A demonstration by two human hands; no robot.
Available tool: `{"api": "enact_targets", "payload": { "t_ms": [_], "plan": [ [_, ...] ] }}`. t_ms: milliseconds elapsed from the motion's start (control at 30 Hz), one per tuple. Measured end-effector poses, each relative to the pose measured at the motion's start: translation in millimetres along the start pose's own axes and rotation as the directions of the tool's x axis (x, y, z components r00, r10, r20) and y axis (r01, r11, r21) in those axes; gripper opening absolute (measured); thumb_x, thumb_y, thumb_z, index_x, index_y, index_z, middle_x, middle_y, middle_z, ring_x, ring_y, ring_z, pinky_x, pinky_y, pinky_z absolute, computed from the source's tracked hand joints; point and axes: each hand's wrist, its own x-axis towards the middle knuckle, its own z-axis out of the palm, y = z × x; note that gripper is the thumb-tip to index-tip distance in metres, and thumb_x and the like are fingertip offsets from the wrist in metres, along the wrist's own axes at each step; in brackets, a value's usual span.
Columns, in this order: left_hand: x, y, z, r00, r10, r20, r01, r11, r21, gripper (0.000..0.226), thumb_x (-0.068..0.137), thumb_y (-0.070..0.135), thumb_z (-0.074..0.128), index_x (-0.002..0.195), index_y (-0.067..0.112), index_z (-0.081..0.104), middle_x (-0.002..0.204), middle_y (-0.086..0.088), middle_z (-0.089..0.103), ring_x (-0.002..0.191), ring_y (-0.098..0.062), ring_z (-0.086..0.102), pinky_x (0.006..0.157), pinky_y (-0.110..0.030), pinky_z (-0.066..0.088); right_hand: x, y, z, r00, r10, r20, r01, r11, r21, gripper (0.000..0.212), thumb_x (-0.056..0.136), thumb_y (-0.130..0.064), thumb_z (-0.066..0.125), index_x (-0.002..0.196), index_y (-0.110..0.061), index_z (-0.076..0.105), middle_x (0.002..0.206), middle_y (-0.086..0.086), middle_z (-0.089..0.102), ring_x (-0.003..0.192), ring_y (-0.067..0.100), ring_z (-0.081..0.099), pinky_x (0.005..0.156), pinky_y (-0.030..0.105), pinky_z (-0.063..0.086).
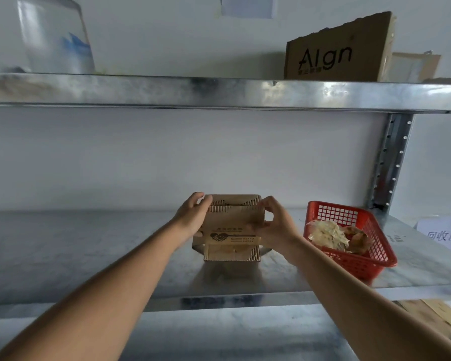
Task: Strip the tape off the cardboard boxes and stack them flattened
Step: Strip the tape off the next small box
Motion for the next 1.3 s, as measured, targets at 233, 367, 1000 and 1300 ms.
{"api": "enact_targets", "payload": {
  "t_ms": [233,367,1000,1300],
  "plan": [
    [3.0,-1.4,-5.4,0.989,0.005,0.148,0.014,0.992,-0.124,0.041,0.088,0.019,0.072,0.126,0.033,0.063,0.102,-0.004,0.076,0.096,-0.019,0.074,0.074,-0.033,0.062,-9.8,0.7,-2.7,1.000,0.011,0.003,-0.011,0.940,0.341,0.034,0.092,-0.056,0.070,0.107,-0.027,0.077,0.106,0.001,0.079,0.096,0.026,0.077,0.085,0.046,0.063],
    [3.8,1.5,-2.2,0.994,0.028,0.106,-0.031,0.999,0.020,0.087,0.072,0.023,0.092,0.142,0.040,0.043,0.111,-0.002,0.071,0.103,-0.018,0.070,0.085,-0.034,0.061,-6.9,-0.5,-0.5,0.998,0.018,-0.055,-0.001,0.957,0.290,0.025,0.097,-0.006,0.062,0.100,-0.023,0.080,0.111,0.000,0.077,0.097,0.021,0.076,0.085,0.040,0.063],
    [0.5,9.9,-5.7,0.997,0.061,-0.055,-0.066,0.994,-0.089,0.029,0.098,0.041,0.034,0.085,0.020,0.049,0.087,-0.007,0.051,0.086,-0.024,0.053,0.073,-0.037,0.043,10.7,-23.4,9.5,0.989,-0.062,-0.132,0.046,0.992,-0.121,0.088,0.082,-0.022,0.085,0.132,-0.072,0.033,0.135,-0.002,0.048,0.119,0.023,0.053,0.081,0.041,0.064],
    [-6.1,2.2,-27.9,0.973,0.166,0.159,-0.128,0.966,-0.226,0.031,0.094,0.044,0.045,0.103,0.032,0.072,0.089,0.006,0.075,0.089,-0.017,0.070,0.076,-0.022,0.056,17.2,-35.6,15.6,0.974,-0.010,-0.225,-0.028,0.986,-0.166,0.098,0.077,-0.008,0.083,0.148,-0.049,0.028,0.116,0.005,0.058,0.094,0.023,0.059,0.063,0.035,0.061]
  ]
}}
